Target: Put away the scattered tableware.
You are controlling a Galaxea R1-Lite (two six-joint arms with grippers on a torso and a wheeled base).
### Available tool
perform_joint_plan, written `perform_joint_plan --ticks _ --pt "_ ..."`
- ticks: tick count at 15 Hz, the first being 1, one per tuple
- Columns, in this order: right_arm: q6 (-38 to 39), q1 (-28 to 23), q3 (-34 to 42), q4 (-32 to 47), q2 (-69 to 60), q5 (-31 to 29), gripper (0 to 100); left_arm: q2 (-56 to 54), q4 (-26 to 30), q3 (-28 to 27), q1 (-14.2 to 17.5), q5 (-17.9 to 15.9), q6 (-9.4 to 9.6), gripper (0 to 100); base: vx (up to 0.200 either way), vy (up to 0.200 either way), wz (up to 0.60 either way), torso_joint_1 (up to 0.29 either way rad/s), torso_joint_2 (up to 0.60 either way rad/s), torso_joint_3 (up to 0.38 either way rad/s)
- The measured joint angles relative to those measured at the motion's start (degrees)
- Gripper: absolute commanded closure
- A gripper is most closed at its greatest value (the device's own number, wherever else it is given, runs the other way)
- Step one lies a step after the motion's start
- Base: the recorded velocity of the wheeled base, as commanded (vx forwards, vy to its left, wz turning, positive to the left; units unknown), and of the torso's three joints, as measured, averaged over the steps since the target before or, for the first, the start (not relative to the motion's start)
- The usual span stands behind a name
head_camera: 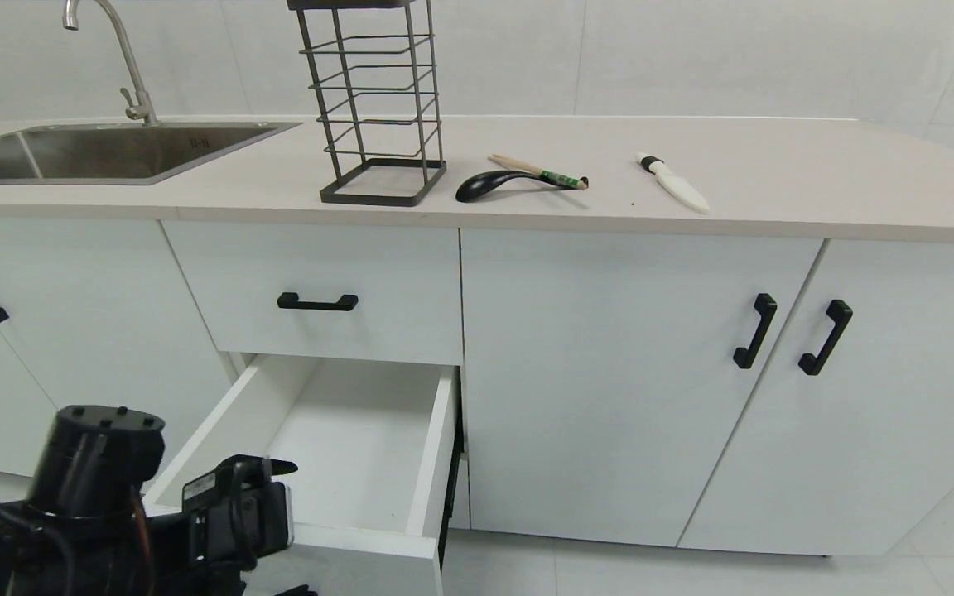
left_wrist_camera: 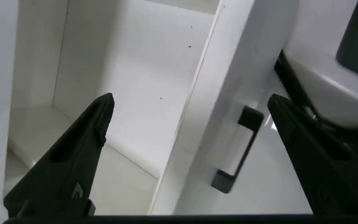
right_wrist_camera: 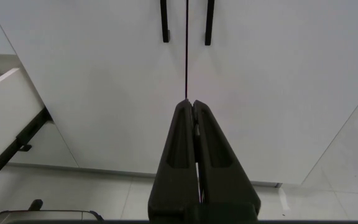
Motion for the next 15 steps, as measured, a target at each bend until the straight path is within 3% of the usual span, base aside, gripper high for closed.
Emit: perform_joint_plan --ticks 1,3,4,5,6,7,12,15 --pt "0.0 0.0 0.0 0.0 0.0 0.0 100 -2.9 1.1 -0.6 0.1 -0.3 -9.56 0 0.0 0.0 0.0 0.0 0.0 0.0" --pt "0.0 0.0 0.0 0.0 0.0 0.0 100 -7.1 1.7 -1.9 0.5 -1.7 -25.51 0 0.0 0.0 0.0 0.0 0.0 0.0" --pt "0.0 0.0 0.0 0.0 0.0 0.0 100 -9.0 1.8 -2.5 1.4 -2.4 -32.17 0 0.0 0.0 0.0 0.0 0.0 0.0" --pt "0.0 0.0 0.0 0.0 0.0 0.0 100 -10.7 1.7 -2.9 3.4 -3.1 -37.1 0 0.0 0.0 0.0 0.0 0.0 0.0" --pt "0.0 0.0 0.0 0.0 0.0 0.0 100 -12.2 1.0 -3.0 5.6 -3.7 -39.69 0 0.0 0.0 0.0 0.0 0.0 0.0" --pt "0.0 0.0 0.0 0.0 0.0 0.0 100 -13.8 -0.5 -2.5 7.4 -4.2 -40.35 0 0.0 0.0 0.0 0.0 0.0 0.0" --pt "0.0 0.0 0.0 0.0 0.0 0.0 100 -27.1 -9.1 7.5 9.7 -4.5 -40.52 0 0.0 0.0 0.0 0.0 0.0 0.0" --pt "0.0 0.0 0.0 0.0 0.0 0.0 100 -42.4 -5.9 11.9 9.9 -4.4 -42.18 0 0.0 0.0 0.0 0.0 0.0 0.0"
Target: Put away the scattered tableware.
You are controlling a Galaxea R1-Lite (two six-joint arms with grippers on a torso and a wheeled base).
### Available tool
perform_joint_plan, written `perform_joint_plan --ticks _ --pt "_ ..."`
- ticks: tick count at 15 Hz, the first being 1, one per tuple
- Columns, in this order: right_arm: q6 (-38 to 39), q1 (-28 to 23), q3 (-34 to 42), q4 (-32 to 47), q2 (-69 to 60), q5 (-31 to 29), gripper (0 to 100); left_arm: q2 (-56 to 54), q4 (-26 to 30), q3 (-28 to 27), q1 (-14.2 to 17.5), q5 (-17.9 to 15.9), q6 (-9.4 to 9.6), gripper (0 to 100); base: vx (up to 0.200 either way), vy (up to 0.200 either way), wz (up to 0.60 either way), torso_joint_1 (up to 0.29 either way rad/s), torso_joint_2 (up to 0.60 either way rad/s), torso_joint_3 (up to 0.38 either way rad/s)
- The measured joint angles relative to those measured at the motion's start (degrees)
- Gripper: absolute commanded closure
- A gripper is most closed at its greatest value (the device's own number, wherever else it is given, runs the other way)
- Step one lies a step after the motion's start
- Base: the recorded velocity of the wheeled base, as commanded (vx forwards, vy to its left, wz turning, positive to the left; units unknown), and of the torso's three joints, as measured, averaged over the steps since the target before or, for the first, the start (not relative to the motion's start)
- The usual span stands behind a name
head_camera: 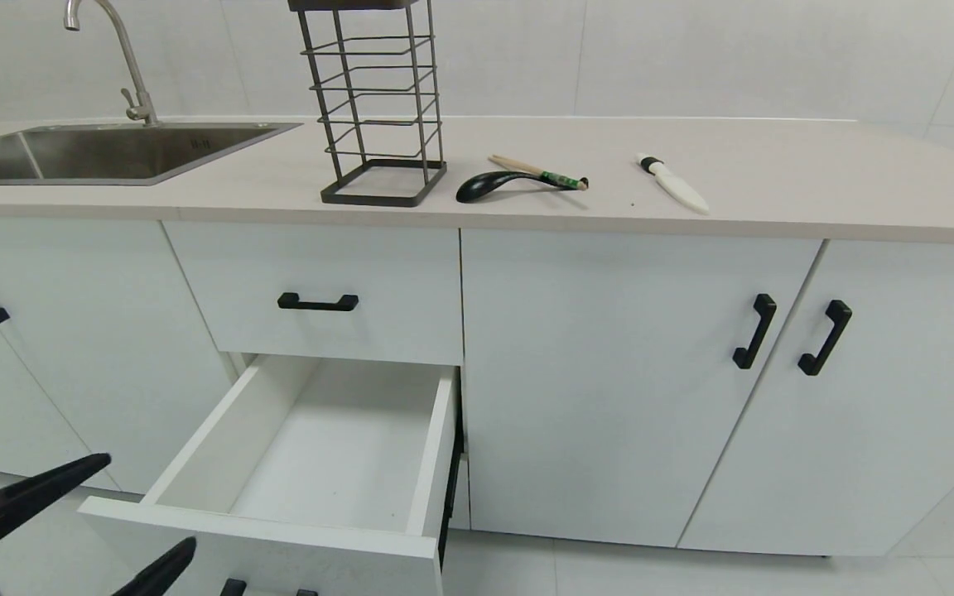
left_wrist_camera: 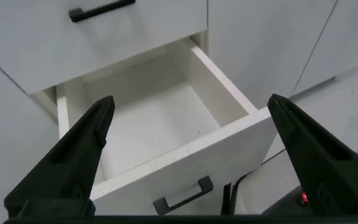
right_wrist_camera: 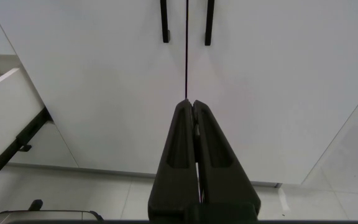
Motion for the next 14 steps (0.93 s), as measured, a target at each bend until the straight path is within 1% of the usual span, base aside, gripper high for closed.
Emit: perform_joint_plan --ticks 1,3,4,5,6,7,9,10,11,12,13,14 --pt "0.0 0.0 0.0 0.0 0.0 0.0 100 -5.5 3.6 0.5 0.0 0.1 -0.39 0 0.0 0.0 0.0 0.0 0.0 0.0" --pt "0.0 0.0 0.0 0.0 0.0 0.0 100 -17.6 13.5 0.6 0.3 1.1 -1.32 0 0.0 0.0 0.0 0.0 0.0 0.0" --pt "0.0 0.0 0.0 0.0 0.0 0.0 100 -23.2 18.2 0.6 0.7 2.3 -2.52 0 0.0 0.0 0.0 0.0 0.0 0.0" --pt "0.0 0.0 0.0 0.0 0.0 0.0 100 -27.8 20.8 0.5 1.3 4.8 -5.81 0 0.0 0.0 0.0 0.0 0.0 0.0" --pt "0.0 0.0 0.0 0.0 0.0 0.0 100 -30.5 22.2 0.5 2.3 6.8 -8.37 0 0.0 0.0 0.0 0.0 0.0 0.0" --pt "0.0 0.0 0.0 0.0 0.0 0.0 100 -32.7 22.7 0.9 4.0 7.2 -9.51 0 0.0 0.0 0.0 0.0 0.0 0.0" --pt "0.0 0.0 0.0 0.0 0.0 0.0 100 -35.9 25.6 2.5 7.2 7.4 -9.97 0 0.0 0.0 0.0 0.0 0.0 0.0" --pt "0.0 0.0 0.0 0.0 0.0 0.0 100 -37.7 28.6 2.7 8.2 7.4 -10.0 0 0.0 0.0 0.0 0.0 0.0 0.0" --pt "0.0 0.0 0.0 0.0 0.0 0.0 100 -39.1 29.9 2.7 9.0 8.2 -9.97 0 0.0 0.0 0.0 0.0 0.0 0.0" --pt "0.0 0.0 0.0 0.0 0.0 0.0 100 -40.1 29.0 2.7 9.4 10.5 -9.97 0 0.0 0.0 0.0 0.0 0.0 0.0" --pt "0.0 0.0 0.0 0.0 0.0 0.0 100 -40.8 29.7 2.9 9.6 15.2 -9.69 0 0.0 0.0 0.0 0.0 0.0 0.0" --pt "0.0 0.0 0.0 0.0 0.0 0.0 100 -41.2 31.3 3.1 9.7 17.9 -9.56 0 0.0 0.0 0.0 0.0 0.0 0.0"
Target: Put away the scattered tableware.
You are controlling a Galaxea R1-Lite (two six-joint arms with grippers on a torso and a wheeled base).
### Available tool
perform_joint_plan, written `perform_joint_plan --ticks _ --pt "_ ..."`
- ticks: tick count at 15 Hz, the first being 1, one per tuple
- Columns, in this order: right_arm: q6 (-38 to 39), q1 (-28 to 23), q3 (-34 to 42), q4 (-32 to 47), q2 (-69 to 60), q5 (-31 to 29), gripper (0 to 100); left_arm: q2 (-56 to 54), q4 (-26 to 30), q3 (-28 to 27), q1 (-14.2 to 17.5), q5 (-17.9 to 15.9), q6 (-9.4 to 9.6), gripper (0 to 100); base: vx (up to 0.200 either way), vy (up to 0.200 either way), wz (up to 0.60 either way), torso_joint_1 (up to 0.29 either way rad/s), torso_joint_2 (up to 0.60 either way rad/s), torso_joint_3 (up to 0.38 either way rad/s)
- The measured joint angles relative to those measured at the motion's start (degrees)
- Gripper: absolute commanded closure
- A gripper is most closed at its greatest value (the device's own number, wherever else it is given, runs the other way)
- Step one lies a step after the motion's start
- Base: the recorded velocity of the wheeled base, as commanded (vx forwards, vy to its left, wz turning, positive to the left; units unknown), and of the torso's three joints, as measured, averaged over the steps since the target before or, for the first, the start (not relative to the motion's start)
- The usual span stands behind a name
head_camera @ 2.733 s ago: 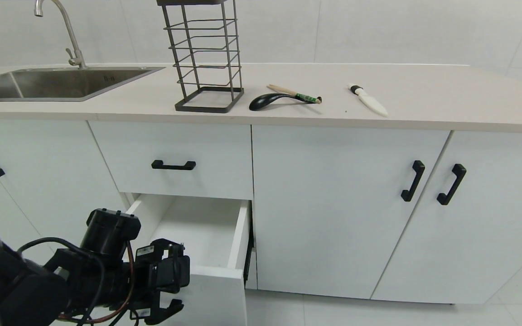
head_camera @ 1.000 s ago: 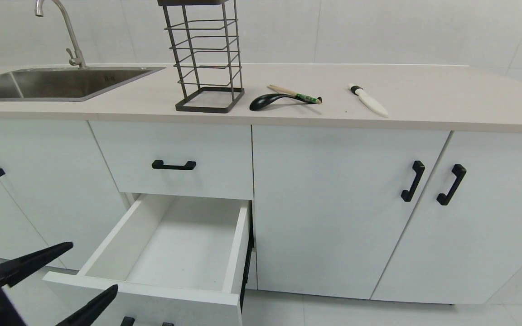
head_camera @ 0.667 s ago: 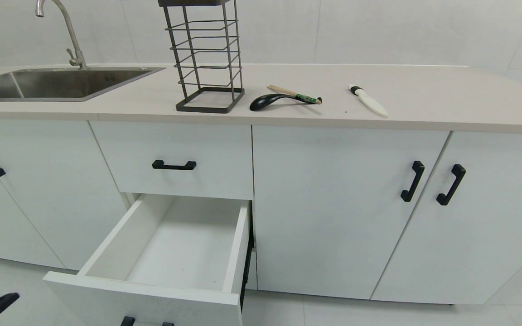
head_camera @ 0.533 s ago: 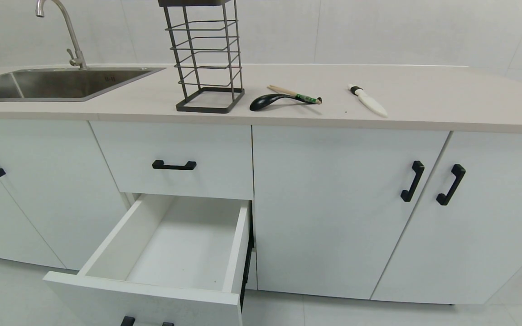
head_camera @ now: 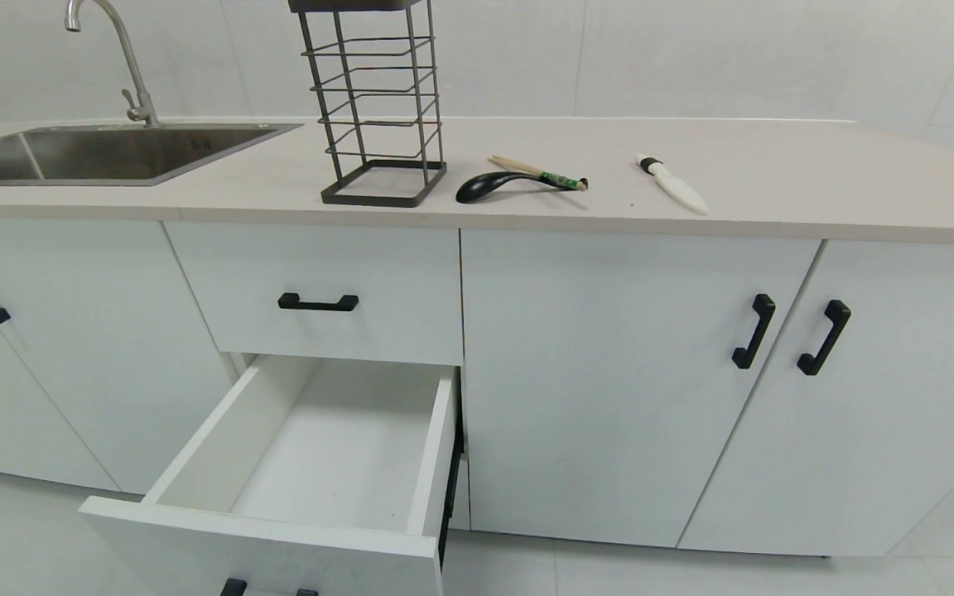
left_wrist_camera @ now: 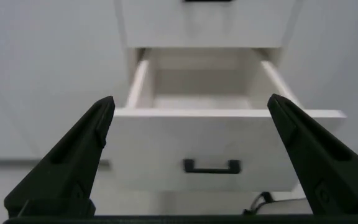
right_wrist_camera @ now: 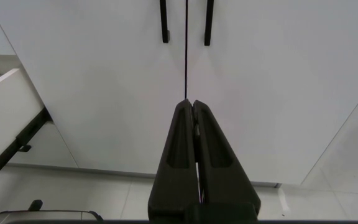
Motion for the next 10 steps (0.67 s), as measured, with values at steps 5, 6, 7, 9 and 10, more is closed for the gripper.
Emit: perform_joint_plan --ticks 5,6,7,9,10 --pt "-0.1 0.0 0.0 0.0 0.0 0.0 100 -0.6 -0.3 0.1 0.1 -0.1 0.0 0 0.0 0.0 0.6 0.004 0.01 0.0" --pt "-0.1 0.0 0.0 0.0 0.0 0.0 100 -0.6 -0.3 0.2 0.1 -0.1 0.02 0 0.0 0.0 0.6 -0.002 0.01 0.007" --pt "0.0 0.0 0.0 0.0 0.0 0.0 100 -0.6 -0.3 0.2 0.1 -0.1 0.05 0 0.0 0.0 0.0 0.0 0.0 0.0" --pt "0.0 0.0 0.0 0.0 0.0 0.0 100 -0.6 -0.3 0.2 0.1 -0.1 -0.09 0 0.0 0.0 0.0 0.0 0.0 0.0" --pt "0.0 0.0 0.0 0.0 0.0 0.0 100 -0.6 -0.3 0.2 0.1 -0.1 -0.13 0 0.0 0.0 0.0 0.0 0.0 0.0"
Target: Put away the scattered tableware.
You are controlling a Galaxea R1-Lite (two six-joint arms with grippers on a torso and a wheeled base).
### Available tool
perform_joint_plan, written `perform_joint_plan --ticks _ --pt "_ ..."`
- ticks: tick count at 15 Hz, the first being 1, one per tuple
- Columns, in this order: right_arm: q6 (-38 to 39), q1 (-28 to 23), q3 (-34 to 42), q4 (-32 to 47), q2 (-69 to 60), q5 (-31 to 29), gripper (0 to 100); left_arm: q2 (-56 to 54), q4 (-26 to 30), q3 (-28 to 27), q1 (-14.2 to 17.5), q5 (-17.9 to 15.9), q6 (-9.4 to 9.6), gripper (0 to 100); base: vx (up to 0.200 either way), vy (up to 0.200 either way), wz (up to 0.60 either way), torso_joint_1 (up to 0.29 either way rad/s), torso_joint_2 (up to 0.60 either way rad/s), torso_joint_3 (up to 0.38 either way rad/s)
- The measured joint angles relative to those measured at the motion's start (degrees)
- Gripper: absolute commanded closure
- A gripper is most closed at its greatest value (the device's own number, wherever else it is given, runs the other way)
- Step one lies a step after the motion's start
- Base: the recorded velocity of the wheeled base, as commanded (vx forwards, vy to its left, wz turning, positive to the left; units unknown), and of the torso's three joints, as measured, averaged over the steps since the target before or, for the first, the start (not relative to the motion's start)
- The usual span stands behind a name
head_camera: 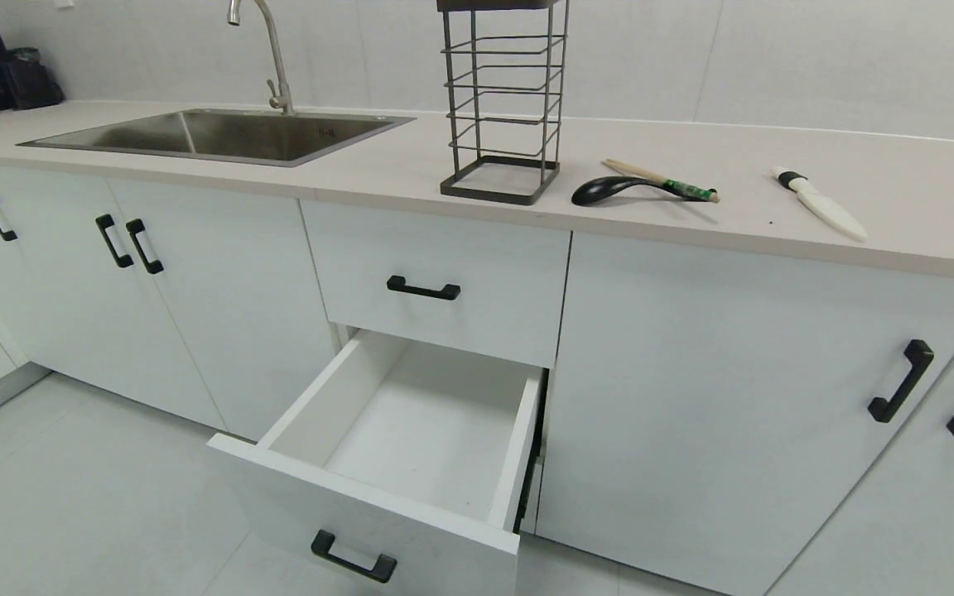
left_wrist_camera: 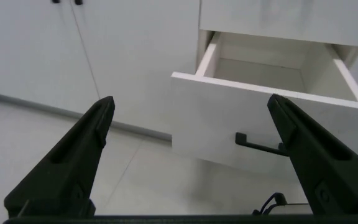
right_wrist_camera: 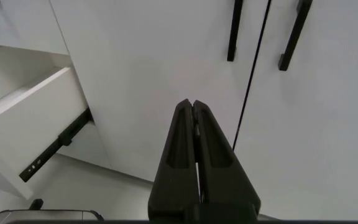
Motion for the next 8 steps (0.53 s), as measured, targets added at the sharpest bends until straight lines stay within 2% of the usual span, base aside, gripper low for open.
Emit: perform_joint_plan --ticks 3,5,7,8 --pt "-0.2 0.0 0.0 0.0 0.0 -0.1 100 0.0 0.0 0.0 0.0 0.0 0.0 0 0.0 0.0 0.0 0.02 -0.03 -0.011" --pt "0.0 0.0 0.0 -0.1 0.0 -0.1 100 0.0 -0.1 0.0 0.0 0.0 -0.02 0 0.0 0.0 0.0 0.139 -0.19 -0.09" --pt "0.0 0.0 0.0 0.0 0.0 -0.1 100 0.0 0.0 0.0 0.0 0.0 -0.02 0 0.0 0.0 0.0 0.205 -0.08 -0.251" --pt "0.0 0.0 0.0 0.1 0.0 -0.1 100 0.0 0.1 0.0 0.0 -0.1 -0.02 0 0.0 0.0 0.0 0.232 -0.42 -0.271"
